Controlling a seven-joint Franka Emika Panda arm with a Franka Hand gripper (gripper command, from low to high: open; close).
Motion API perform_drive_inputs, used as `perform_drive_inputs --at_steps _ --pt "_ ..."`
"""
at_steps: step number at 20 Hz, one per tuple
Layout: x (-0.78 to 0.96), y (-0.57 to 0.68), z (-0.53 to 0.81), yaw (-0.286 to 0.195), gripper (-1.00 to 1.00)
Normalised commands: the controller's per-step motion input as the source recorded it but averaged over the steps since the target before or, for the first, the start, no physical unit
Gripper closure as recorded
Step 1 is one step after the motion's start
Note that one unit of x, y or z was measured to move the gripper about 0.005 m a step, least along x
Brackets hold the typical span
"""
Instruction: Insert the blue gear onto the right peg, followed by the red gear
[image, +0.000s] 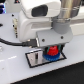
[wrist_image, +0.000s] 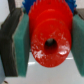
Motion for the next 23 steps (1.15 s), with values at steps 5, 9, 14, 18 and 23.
perform_drive_inputs --at_steps 5,9,14,18,23 --pt "0.16 0.01 -0.13 0.0 1.0" --pt "0.06 -0.01 -0.1 0.0 1.0" --pt "-0.03 -0.06 0.02 0.0 -1.0" --pt "-0.02 -0.03 0.05 0.0 -1.0" --pt "0.02 0.02 0.23 0.0 -1.0"
